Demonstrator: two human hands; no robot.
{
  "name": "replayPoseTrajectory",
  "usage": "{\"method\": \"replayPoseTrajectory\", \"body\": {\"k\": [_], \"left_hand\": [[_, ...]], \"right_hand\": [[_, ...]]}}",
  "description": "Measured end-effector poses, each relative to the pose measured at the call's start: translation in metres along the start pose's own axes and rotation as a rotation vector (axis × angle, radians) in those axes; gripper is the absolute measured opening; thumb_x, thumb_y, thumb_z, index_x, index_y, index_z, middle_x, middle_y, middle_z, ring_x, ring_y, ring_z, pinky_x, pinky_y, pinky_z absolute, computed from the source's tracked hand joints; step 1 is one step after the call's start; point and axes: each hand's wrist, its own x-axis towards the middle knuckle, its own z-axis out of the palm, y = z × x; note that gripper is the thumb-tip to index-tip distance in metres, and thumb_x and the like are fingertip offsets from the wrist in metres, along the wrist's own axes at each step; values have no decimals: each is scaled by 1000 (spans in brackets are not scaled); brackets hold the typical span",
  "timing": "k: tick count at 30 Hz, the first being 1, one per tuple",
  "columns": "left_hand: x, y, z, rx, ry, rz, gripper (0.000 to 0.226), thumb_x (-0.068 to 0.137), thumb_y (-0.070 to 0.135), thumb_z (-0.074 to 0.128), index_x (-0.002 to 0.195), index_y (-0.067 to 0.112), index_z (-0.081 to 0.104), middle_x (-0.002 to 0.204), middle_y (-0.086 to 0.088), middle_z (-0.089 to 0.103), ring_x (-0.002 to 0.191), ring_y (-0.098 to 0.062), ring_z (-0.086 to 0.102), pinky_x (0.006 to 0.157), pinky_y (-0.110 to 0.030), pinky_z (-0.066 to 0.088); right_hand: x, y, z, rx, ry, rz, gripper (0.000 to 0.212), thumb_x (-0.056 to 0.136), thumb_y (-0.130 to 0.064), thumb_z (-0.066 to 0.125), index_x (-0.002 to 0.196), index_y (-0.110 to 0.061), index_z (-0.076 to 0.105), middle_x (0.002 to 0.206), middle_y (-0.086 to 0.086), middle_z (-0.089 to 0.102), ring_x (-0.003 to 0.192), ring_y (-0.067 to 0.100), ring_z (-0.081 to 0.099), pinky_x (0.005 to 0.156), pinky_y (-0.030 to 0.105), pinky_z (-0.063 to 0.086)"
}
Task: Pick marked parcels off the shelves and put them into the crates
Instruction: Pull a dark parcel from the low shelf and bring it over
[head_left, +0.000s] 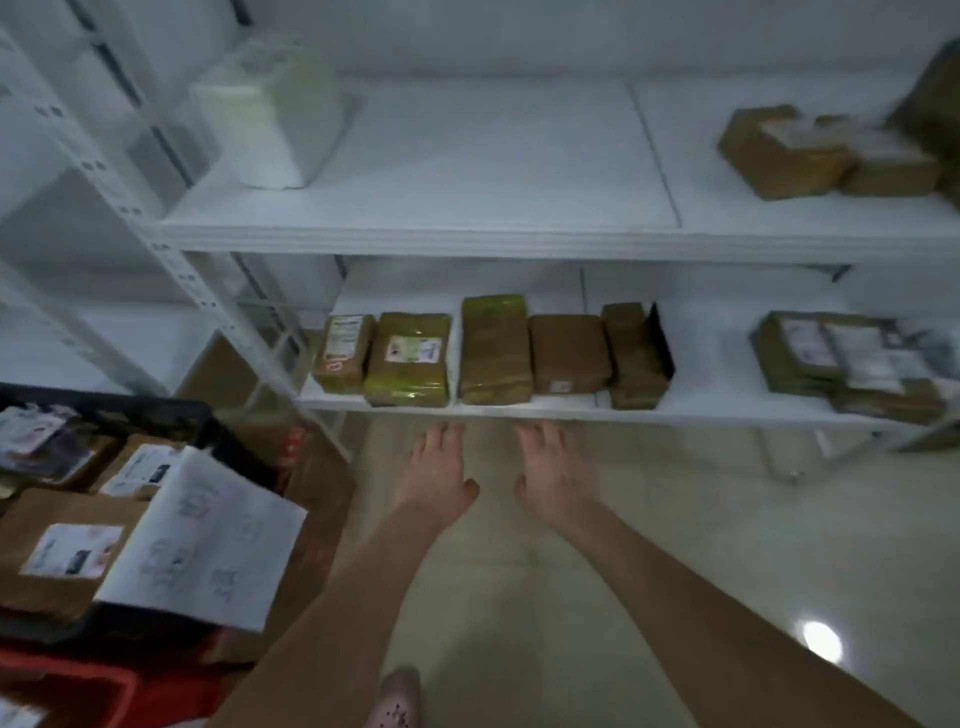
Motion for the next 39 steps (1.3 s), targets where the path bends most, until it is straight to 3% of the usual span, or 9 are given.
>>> {"method": "replayPoseTrajectory", "body": {"k": [10, 15, 19, 28, 34, 36, 39], "left_hand": [[77, 179, 45, 82, -151, 238, 77, 86, 34, 58, 149, 18, 18, 156, -5, 13, 140, -26, 25, 108, -38, 32], [146, 242, 72, 67, -196, 299, 77, 89, 33, 56, 151, 19, 13, 157, -3, 10, 142, -23, 19, 109, -36, 31], [213, 285, 99, 56, -210, 284, 72, 92, 33, 53, 150, 16, 14, 155, -5, 16, 136, -24, 30, 101, -36, 39], [307, 342, 148, -9, -166, 108, 80, 93, 41, 54, 152, 14, 7, 156, -8, 16, 137, -27, 31, 102, -39, 40], [349, 364, 167, -27, -80, -66, 86, 92, 46, 53, 153, 12, 2, 152, -14, 23, 133, -35, 36, 98, -45, 42], [363, 370, 169, -25, -77, -167, 88, 90, 49, 56, 152, 10, 7, 149, -13, 27, 128, -35, 42, 93, -44, 45], [379, 382, 178, -23, -58, -303, 73, 86, 54, 59, 139, 9, 35, 136, -13, 43, 114, -33, 54, 74, -38, 45]], "right_hand": [[-4, 201, -24, 43, 48, 332, 62, 89, -16, 51, 145, -22, 25, 144, 4, 32, 131, 25, 33, 102, 35, 37], [46, 272, -26, 93, 51, 412, 61, 90, -17, 51, 145, -21, 27, 144, 4, 34, 131, 25, 34, 102, 35, 38], [106, 322, -20, 147, 31, 439, 63, 90, -16, 52, 147, -20, 25, 145, 5, 33, 131, 26, 33, 104, 36, 38], [199, 398, -7, 258, 45, 408, 66, 90, -13, 52, 148, -22, 21, 147, 6, 30, 129, 28, 35, 102, 37, 39], [243, 427, 12, 381, -133, 276, 71, 92, -18, 53, 151, -22, 15, 151, 4, 30, 132, 30, 33, 102, 41, 39], [249, 434, 20, 350, -166, 181, 70, 91, -17, 53, 151, -22, 17, 151, 3, 29, 132, 30, 33, 102, 41, 39], [242, 455, 31, 375, -197, 112, 70, 91, -18, 53, 151, -23, 17, 152, 3, 27, 134, 28, 31, 103, 40, 39]]}}
